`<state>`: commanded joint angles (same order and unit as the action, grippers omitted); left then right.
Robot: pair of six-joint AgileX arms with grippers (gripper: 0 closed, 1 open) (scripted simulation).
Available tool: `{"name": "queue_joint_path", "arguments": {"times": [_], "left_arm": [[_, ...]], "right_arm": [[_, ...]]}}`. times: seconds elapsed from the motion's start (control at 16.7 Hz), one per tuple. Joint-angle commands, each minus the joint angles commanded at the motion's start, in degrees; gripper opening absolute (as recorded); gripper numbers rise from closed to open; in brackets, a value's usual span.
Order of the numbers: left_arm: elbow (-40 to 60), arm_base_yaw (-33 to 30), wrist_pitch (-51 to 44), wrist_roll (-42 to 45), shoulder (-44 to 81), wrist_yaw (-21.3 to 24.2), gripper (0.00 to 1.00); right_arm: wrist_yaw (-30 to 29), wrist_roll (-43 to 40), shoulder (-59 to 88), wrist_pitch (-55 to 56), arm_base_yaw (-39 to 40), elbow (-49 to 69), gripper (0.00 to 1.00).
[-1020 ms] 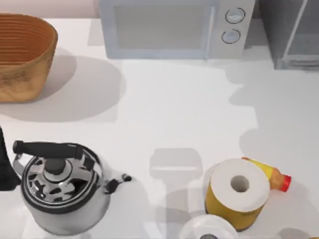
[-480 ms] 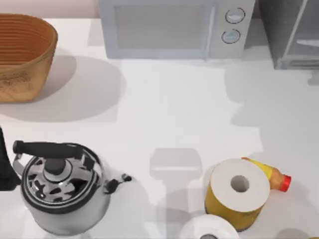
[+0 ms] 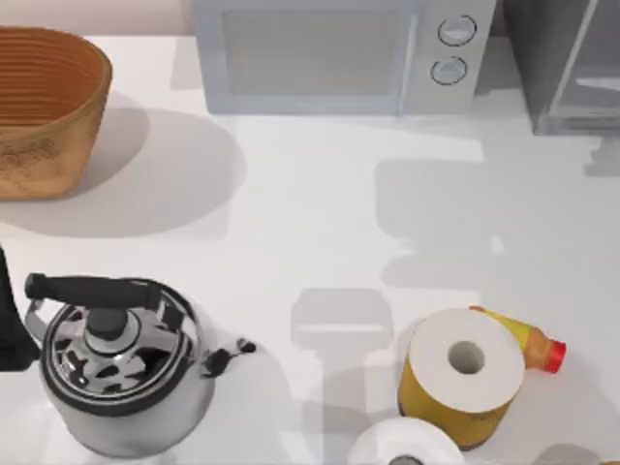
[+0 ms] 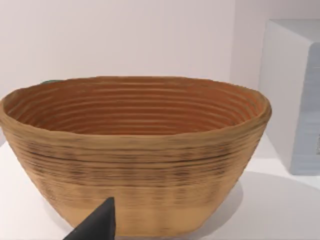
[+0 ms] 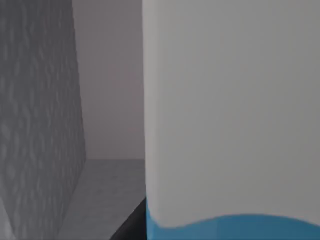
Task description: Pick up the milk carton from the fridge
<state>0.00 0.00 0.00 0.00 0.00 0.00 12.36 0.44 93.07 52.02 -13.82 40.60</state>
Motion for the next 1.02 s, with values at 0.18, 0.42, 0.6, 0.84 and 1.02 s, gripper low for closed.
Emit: {"name": "queue_joint_path", "arguments": {"times": [0.18,0.42,0.6,0.84,1.02], "left_arm": [[0.00,0.00,0.00,0.00,0.00,0.00,1.00],[0.00,0.00,0.00,0.00,0.00,0.00,1.00],[0.00,0.00,0.00,0.00,0.00,0.00,1.00],[0.00,0.00,0.00,0.00,0.00,0.00,1.00],[0.00,0.00,0.00,0.00,0.00,0.00,1.00]], "right_arm": [[-1.94,-0.13,-14.50,-7.86,2.00,-6.14,0.00],[-4.86,-0.08,-39.06,-20.89,5.19,-16.50,0.00],[-7.16,-0.04,-58.19,-31.14,7.78,-24.62,0.00],[-9.99,-0.16,-78.99,-42.98,11.05,-33.81,0.00],[-11.55,-0.33,-88.63,-49.03,12.88,-38.39,0.00]]}}
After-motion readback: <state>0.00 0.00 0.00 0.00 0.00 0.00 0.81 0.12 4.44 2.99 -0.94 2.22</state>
